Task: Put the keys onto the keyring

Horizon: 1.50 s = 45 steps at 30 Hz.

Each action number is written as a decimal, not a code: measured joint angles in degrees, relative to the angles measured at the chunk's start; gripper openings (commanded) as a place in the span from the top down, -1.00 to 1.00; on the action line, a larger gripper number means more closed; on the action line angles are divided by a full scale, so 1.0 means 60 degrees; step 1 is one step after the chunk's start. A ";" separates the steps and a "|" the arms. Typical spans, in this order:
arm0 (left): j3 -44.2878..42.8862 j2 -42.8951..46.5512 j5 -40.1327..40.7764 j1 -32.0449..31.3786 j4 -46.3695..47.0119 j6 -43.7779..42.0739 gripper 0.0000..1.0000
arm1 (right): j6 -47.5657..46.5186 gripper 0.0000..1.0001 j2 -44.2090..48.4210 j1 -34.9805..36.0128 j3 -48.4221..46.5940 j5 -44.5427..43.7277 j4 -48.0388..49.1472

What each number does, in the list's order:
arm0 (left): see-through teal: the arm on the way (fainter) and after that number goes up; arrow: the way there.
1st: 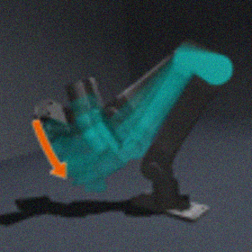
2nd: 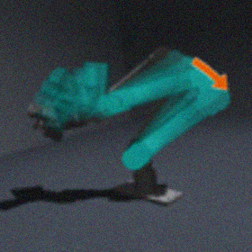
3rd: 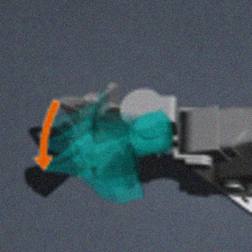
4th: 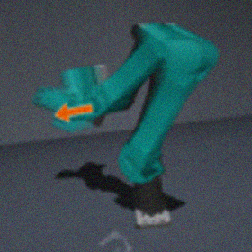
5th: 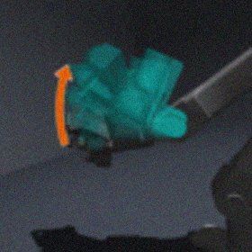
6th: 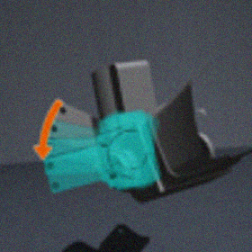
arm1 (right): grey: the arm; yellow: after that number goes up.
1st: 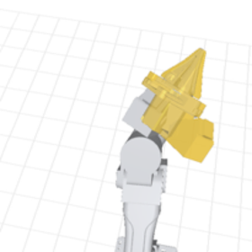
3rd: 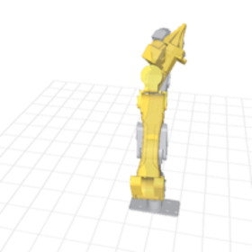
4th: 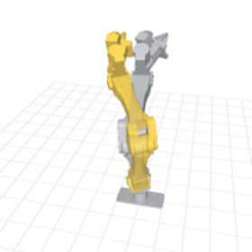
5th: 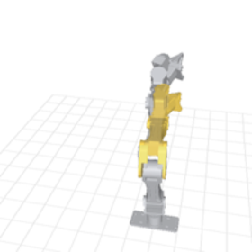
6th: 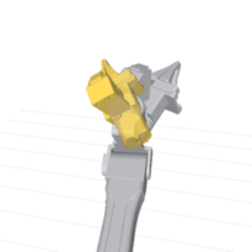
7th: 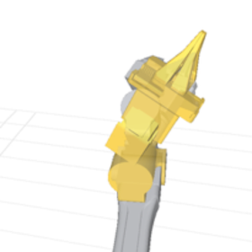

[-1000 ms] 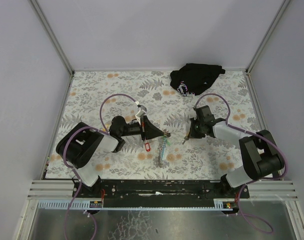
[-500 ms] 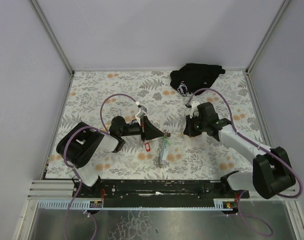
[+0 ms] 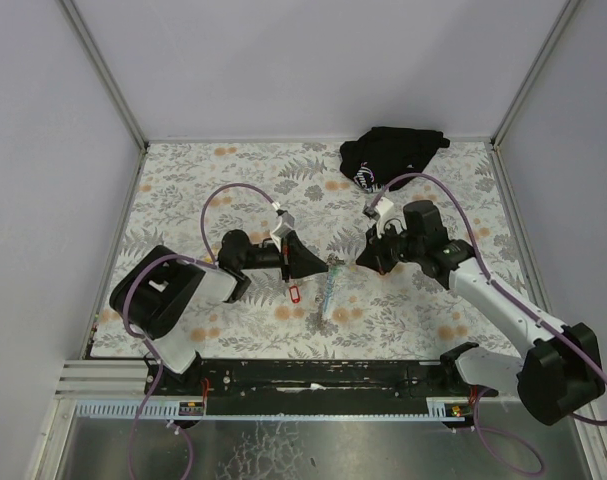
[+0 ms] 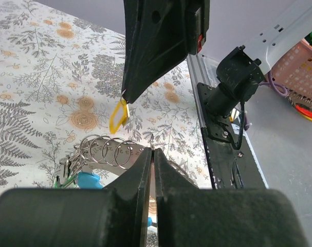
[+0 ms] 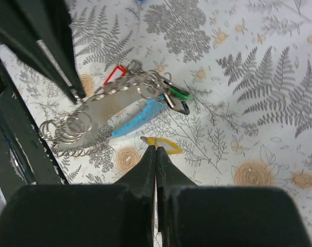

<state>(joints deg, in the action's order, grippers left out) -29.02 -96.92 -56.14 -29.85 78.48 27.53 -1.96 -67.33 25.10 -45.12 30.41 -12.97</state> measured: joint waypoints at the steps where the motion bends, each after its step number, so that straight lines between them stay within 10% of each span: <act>1: -0.0004 0.0022 -0.0036 0.0000 0.0007 -0.0102 1.00 | -0.0175 1.00 0.0098 0.0022 0.0000 0.0135 -0.0004; 45: 0.0568 0.0466 -0.1333 0.0047 0.1147 -0.3646 1.00 | -0.3442 1.00 0.1851 0.1690 0.2754 0.1290 0.4594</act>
<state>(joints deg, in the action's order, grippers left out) -25.61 -94.13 -64.14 -29.56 85.36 5.65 -22.61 -56.23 35.24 -28.60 38.15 14.59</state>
